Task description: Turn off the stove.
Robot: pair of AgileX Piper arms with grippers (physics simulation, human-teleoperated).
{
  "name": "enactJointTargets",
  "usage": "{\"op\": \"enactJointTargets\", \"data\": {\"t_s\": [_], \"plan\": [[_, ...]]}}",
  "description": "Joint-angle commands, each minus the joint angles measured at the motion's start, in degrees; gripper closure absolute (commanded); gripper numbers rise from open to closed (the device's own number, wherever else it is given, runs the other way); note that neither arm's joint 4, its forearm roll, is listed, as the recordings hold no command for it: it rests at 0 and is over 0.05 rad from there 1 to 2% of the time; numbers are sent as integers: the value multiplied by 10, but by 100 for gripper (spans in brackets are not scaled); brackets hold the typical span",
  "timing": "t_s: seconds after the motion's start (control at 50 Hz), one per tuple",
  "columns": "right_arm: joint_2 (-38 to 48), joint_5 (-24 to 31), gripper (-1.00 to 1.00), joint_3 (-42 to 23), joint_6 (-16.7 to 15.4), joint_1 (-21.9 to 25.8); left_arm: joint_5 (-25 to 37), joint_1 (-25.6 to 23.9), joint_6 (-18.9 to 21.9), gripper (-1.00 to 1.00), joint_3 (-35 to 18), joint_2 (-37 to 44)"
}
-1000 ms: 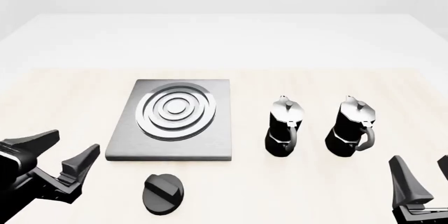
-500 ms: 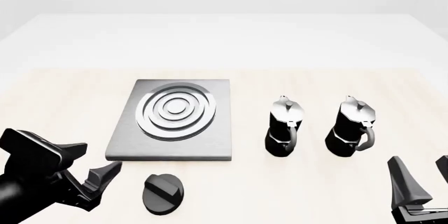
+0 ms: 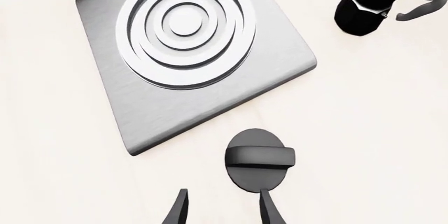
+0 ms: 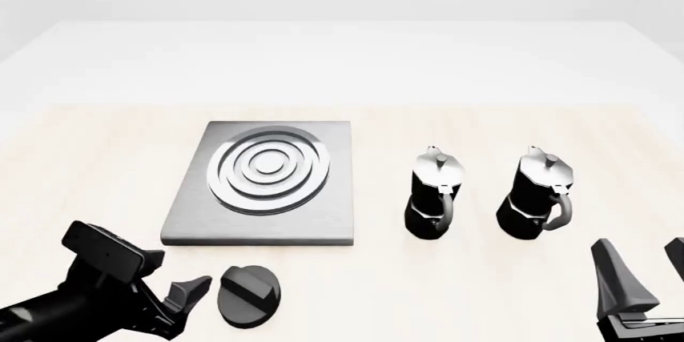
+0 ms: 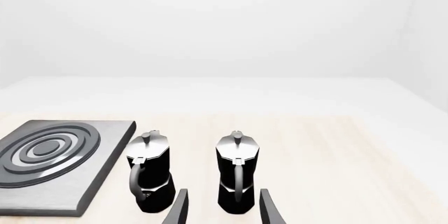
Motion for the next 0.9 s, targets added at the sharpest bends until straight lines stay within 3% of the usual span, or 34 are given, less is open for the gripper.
{"op": "enactJointTargets", "data": {"t_s": [0.02,0.28,0.9], "plan": [[-1,1,-100,0,0,-1,-65,10,10,-100,23,57],[2,-2,-100,0,3,-2,-162,12,10,-100,39,151],[2,-2,-100,0,5,0,-256,24,21,-100,28,270]]}}
